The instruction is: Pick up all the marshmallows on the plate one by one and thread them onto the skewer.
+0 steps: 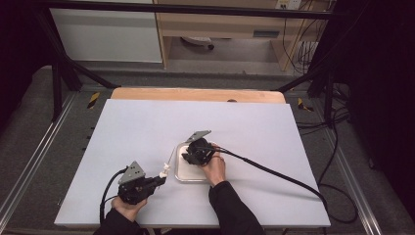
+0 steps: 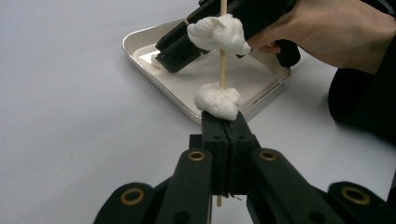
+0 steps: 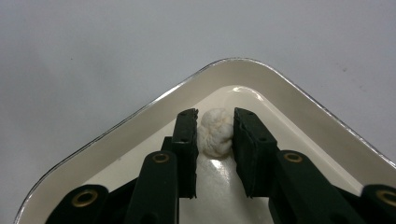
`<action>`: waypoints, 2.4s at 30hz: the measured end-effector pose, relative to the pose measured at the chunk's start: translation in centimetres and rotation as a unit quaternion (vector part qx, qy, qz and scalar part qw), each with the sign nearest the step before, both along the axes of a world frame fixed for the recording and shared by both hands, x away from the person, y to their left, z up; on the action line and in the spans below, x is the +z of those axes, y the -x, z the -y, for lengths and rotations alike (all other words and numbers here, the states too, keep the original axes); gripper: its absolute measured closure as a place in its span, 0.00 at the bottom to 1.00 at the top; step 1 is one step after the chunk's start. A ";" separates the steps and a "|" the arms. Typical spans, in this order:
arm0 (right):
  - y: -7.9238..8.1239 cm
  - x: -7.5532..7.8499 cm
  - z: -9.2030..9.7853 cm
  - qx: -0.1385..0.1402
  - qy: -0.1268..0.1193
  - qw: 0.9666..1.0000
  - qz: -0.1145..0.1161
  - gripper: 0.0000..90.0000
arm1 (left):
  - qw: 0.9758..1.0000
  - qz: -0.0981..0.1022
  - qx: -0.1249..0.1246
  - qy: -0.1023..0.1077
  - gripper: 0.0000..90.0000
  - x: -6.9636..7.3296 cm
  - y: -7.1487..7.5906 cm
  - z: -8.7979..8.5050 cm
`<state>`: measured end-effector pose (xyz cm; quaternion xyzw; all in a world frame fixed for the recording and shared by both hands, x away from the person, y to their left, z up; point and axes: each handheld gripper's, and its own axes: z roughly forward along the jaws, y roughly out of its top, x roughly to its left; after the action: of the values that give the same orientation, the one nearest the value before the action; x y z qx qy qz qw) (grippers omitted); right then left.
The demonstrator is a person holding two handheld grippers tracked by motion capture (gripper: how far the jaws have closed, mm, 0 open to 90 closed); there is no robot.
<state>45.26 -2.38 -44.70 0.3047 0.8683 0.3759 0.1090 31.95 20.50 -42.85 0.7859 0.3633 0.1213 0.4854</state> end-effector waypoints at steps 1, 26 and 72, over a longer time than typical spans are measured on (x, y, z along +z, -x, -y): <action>0.1 0.1 0.1 -0.002 -0.004 1.000 0.001 0.80 | 1.000 0.000 0.000 0.000 0.98 0.0 0.0 0.0; 6.1 8.5 7.4 0.057 -0.214 0.975 0.001 0.83 | 0.999 0.016 -0.035 -0.009 0.98 0.2 0.8 1.6; 6.1 7.9 6.5 0.099 -0.255 0.960 -0.062 0.85 | 0.990 0.045 -0.069 -0.113 0.99 0.2 1.5 3.6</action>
<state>39.17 -8.84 -36.81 0.2580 0.7746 0.5739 -0.0640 30.45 16.95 -42.65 0.8525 0.2703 0.1626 0.4168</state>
